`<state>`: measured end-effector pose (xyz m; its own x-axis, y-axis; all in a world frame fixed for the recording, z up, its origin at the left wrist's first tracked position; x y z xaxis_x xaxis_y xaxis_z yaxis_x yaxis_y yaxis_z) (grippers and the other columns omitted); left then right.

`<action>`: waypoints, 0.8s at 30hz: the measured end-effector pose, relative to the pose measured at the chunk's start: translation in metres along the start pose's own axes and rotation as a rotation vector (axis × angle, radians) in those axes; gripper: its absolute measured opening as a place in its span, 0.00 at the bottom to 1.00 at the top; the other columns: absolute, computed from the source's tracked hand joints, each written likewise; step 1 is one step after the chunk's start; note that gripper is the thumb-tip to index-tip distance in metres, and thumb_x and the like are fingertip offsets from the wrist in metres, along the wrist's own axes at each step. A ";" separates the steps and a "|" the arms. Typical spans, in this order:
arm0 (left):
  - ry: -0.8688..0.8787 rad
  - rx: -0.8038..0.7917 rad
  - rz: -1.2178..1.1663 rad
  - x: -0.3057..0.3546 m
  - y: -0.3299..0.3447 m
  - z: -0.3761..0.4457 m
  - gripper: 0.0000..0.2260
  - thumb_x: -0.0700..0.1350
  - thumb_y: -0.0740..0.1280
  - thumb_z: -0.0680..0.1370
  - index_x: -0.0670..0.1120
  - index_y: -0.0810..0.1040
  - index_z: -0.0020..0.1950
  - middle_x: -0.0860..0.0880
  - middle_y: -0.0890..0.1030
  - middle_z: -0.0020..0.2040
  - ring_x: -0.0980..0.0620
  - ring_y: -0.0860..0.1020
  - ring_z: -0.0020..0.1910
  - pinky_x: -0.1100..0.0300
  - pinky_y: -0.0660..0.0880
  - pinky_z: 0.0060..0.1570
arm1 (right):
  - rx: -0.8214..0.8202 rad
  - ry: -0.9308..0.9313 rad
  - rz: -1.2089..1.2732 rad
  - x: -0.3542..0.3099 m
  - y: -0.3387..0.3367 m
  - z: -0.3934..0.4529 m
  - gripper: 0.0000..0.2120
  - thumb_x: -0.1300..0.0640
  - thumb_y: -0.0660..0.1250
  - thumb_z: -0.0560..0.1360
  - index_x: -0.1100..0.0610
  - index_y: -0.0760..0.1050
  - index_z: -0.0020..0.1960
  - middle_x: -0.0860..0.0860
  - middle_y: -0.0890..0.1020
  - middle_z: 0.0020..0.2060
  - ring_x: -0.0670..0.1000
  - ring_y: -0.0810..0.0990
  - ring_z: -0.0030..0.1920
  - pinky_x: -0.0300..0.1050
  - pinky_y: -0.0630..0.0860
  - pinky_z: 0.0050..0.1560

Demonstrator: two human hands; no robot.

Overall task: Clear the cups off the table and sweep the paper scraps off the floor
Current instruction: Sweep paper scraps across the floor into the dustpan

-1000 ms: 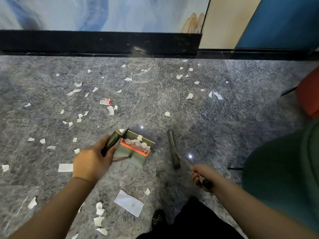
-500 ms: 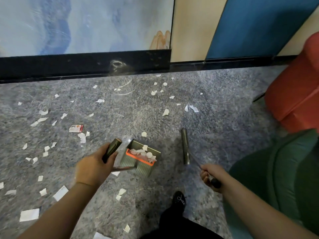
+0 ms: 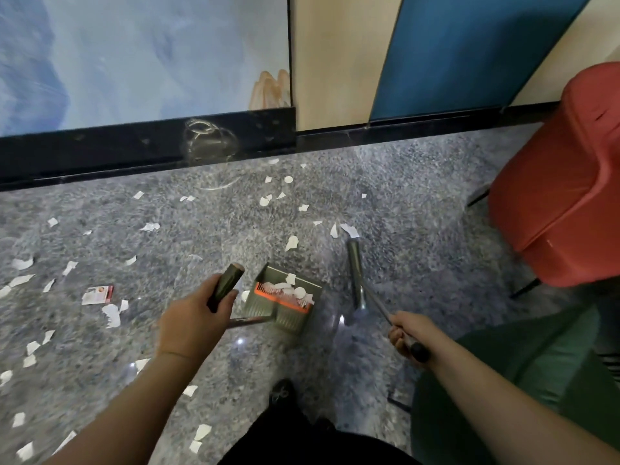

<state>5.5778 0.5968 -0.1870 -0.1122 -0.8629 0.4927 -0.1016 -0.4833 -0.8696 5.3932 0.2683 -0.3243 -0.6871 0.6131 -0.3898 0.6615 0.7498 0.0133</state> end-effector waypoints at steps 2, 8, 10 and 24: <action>0.012 -0.008 -0.008 0.010 0.008 0.026 0.15 0.52 0.69 0.76 0.51 0.79 0.62 0.44 0.82 0.36 0.38 0.80 0.39 0.57 0.66 0.35 | 0.001 -0.003 0.019 -0.021 0.003 0.009 0.08 0.62 0.56 0.81 0.59 0.69 0.44 0.51 0.67 0.22 0.43 0.65 0.16 0.33 0.62 0.14; 0.050 -0.078 0.010 0.040 0.044 0.120 0.16 0.54 0.68 0.77 0.52 0.77 0.64 0.45 0.83 0.41 0.41 0.80 0.41 0.58 0.66 0.35 | 0.012 0.008 0.072 -0.097 0.015 0.042 0.09 0.62 0.55 0.81 0.60 0.67 0.42 0.52 0.67 0.27 0.42 0.66 0.16 0.31 0.62 0.15; 0.061 -0.107 0.025 0.049 0.053 0.144 0.16 0.55 0.67 0.77 0.53 0.77 0.63 0.46 0.83 0.41 0.42 0.80 0.41 0.58 0.66 0.36 | 0.015 -0.001 0.077 -0.119 0.020 0.051 0.09 0.63 0.55 0.81 0.60 0.67 0.43 0.51 0.66 0.28 0.42 0.66 0.16 0.30 0.62 0.15; -0.029 -0.253 0.012 0.094 0.124 0.245 0.14 0.56 0.68 0.76 0.58 0.77 0.61 0.53 0.79 0.38 0.50 0.78 0.39 0.58 0.69 0.36 | 0.030 0.020 -0.119 -0.288 0.014 0.139 0.08 0.62 0.56 0.82 0.60 0.66 0.43 0.53 0.66 0.29 0.44 0.65 0.16 0.31 0.62 0.16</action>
<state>5.7969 0.4194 -0.2562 -0.0872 -0.8741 0.4779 -0.3447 -0.4236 -0.8377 5.6422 0.0672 -0.3398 -0.7672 0.5249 -0.3686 0.5831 0.8102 -0.0601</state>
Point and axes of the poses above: each hand's wrist, its own z-axis towards the middle knuckle, its own y-axis out of the palm, x = y × z, the point moved 8 cm from there along z, towards the middle knuckle
